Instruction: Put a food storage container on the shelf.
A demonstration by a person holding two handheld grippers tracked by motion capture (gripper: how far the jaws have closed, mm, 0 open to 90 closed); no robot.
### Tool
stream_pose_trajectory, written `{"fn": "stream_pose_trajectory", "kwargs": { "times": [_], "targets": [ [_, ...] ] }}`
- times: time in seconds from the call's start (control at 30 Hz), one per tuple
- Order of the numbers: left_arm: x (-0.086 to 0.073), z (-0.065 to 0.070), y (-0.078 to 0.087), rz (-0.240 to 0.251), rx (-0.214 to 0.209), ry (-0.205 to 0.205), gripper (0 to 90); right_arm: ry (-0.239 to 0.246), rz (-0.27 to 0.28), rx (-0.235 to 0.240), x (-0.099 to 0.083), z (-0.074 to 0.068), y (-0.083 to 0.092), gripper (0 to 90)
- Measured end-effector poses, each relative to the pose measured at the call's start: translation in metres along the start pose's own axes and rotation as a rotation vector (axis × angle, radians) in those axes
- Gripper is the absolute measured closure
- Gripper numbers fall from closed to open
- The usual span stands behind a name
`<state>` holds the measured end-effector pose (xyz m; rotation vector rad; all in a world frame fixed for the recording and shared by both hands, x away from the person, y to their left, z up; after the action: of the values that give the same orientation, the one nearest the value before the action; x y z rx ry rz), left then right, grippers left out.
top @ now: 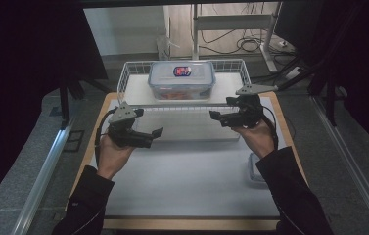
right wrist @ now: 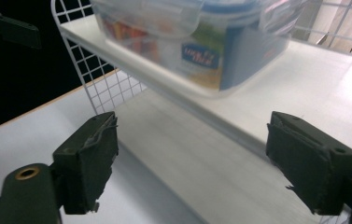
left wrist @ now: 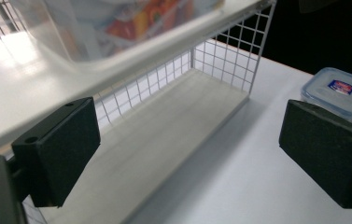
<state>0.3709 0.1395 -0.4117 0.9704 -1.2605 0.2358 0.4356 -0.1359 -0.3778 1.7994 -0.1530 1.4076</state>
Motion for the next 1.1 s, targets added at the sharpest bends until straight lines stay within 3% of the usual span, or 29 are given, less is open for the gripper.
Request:
{"fn": "stream_pose_trajectory", "kwargs": {
  "times": [0.47,0.83,1.1],
  "targets": [
    [-0.038,0.022,0.001,-0.016,0.002,-0.001,2.3,0.034,-0.037,0.01,-0.04,-0.017,-0.001,5.7],
    [-0.074,0.033,-0.003,-0.08,0.052,-0.048,2.0,0.054,-0.034,0.03,-0.073,-0.029,0.002,4.5],
    [-0.093,0.039,0.005,-0.045,0.065,-0.03,2.2,0.047,-0.048,0.056,-0.098,-0.041,-0.001,4.6]
  ]
}}
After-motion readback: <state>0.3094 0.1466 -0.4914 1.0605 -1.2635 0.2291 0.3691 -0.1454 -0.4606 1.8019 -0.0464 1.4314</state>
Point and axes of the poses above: each handheld gripper's, and its own axes: y roughly backward along the jaws, x roughly out of its top, z roughly to its right, the point moved 6 cm from there along -y, roughly forward along the jaws, and after that the axes turned 5 degrees about -z, right-handed, at the moved point
